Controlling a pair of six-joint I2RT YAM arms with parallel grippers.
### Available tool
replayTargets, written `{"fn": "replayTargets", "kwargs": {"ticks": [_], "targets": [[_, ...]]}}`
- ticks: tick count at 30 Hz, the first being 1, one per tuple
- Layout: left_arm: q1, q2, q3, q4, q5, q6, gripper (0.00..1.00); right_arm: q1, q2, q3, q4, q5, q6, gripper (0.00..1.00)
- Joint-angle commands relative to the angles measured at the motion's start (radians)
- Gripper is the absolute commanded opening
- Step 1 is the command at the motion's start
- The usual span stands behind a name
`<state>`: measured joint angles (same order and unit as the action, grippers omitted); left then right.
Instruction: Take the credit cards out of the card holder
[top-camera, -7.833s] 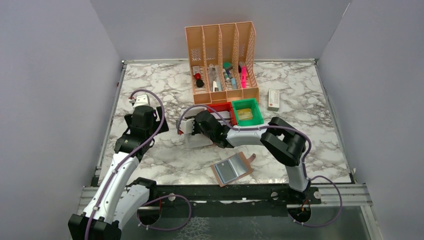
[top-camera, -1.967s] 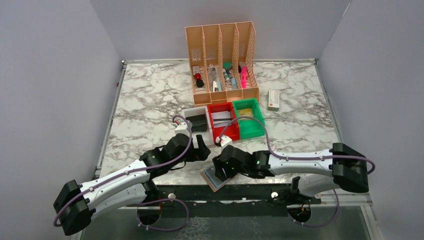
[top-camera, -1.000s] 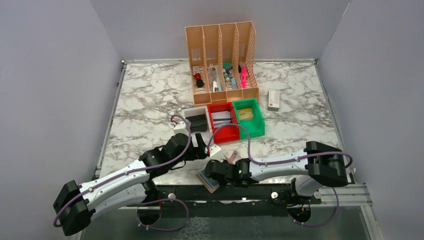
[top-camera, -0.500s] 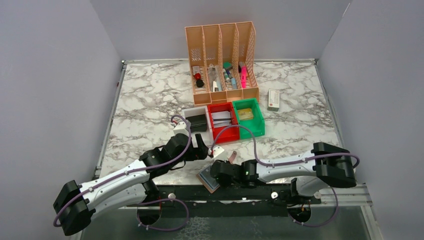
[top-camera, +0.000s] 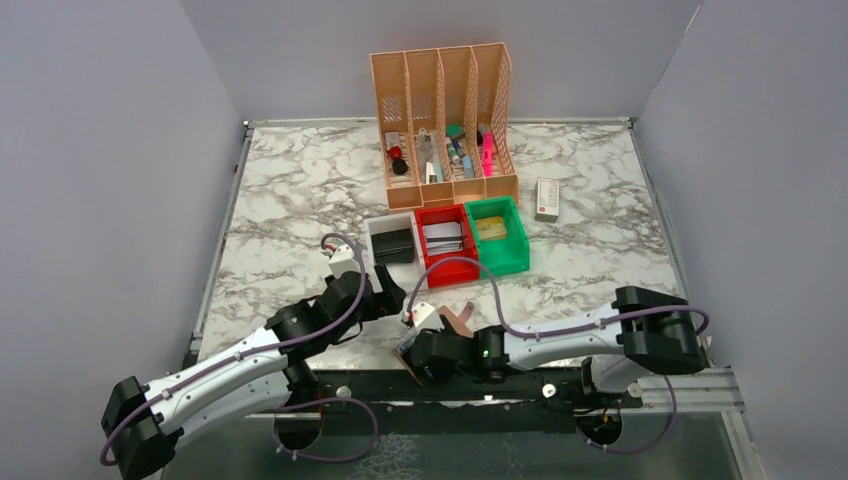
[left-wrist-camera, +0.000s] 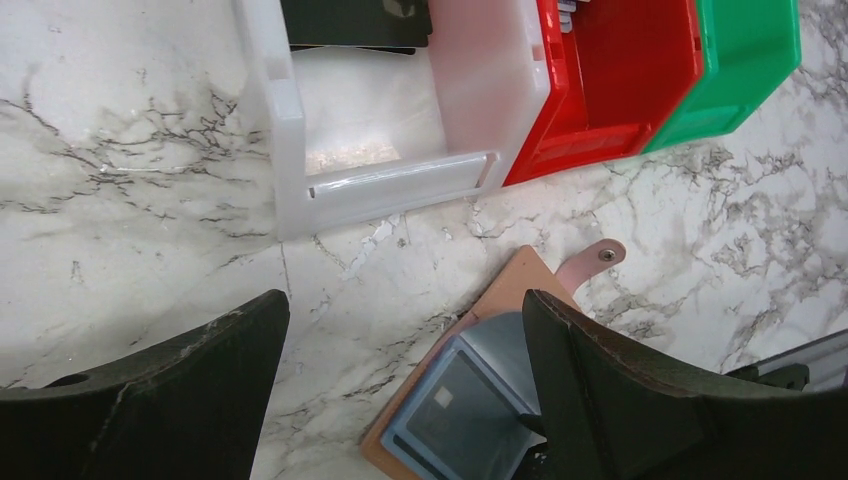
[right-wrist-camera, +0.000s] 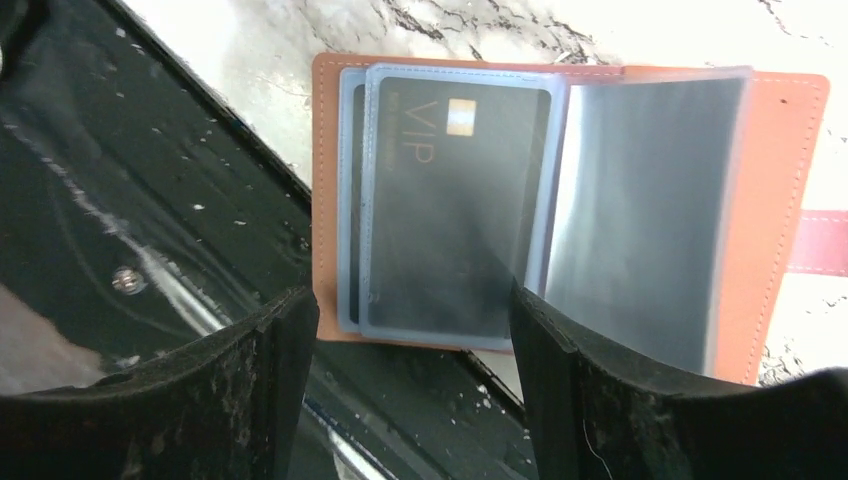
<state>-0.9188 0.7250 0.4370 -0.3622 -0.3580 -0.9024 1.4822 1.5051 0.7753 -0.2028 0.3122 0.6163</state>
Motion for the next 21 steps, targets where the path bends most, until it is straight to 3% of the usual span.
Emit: {"fn": "replayTargets", "kwargs": {"ticks": [1,6,15,21], "targets": [[-0.005,-0.035,-0.009,-0.05,-0.065,-0.029,0.9,0.034,0.118,0.094,-0.123,0.142,0.019,0.76],[-0.005,-0.043,-0.015,-0.053,-0.057,-0.029,0.9,0.034,0.158,0.105,-0.138,0.19,0.023,0.76],[-0.005,-0.034,-0.02,-0.049,-0.045,-0.026,0.91,0.01,0.047,-0.018,0.073,-0.002,0.017,0.62],[-0.005,-0.038,-0.021,-0.046,-0.031,-0.018,0.9,-0.059,0.034,-0.072,0.148,-0.13,0.026,0.6]]}}
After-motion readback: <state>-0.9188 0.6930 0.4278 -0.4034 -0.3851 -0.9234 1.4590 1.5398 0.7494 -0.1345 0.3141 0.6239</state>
